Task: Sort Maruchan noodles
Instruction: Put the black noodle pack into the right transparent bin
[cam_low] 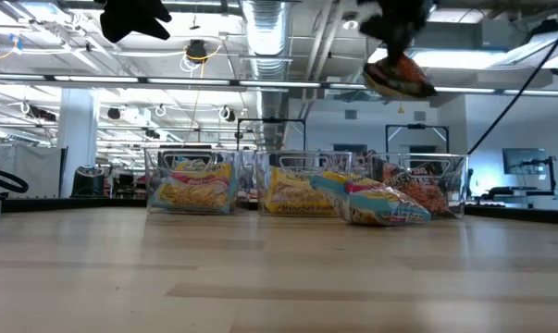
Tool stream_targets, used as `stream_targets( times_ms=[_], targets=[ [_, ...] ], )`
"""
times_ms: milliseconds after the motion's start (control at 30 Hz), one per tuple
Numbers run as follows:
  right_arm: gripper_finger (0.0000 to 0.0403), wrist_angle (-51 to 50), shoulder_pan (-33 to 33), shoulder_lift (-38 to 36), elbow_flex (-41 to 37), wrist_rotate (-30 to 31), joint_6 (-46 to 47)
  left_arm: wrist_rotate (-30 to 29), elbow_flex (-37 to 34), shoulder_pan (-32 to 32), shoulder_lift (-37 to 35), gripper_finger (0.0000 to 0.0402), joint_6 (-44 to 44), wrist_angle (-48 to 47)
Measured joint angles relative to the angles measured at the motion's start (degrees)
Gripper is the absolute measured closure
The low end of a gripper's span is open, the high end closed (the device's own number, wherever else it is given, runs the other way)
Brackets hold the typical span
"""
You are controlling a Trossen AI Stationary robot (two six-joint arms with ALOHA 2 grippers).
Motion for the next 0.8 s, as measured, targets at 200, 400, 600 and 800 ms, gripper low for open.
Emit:
stream_targets(
  times_ms=[200, 400, 600, 800],
  targets=[
    [0.0400, 1.3, -4.1, -0.3, -10.5, 0.0, 1.8, -3.9, 0.0, 0.1, 0.0, 0.0249, 0.0, 0.0],
    [0.0400, 8.3, -6.4, -0.3, -17.1, 0.0, 0.4, -5.8, 0.0, 0.1, 0.0, 0.0249, 0.0, 0.0],
    [0.0399, 17.5, -7.5, -0.3, -20.7, 1.0, -8.1, -5.8, 0.0, 1.1, 0.0, 0.0249, 0.9, 0.0],
    [0.0398, 21.7, -8.7, -0.3, -23.0, 0.1, -13.4, -5.8, 0.0, 2.4, 0.0, 0.0249, 1.0, 0.0]
  ],
)
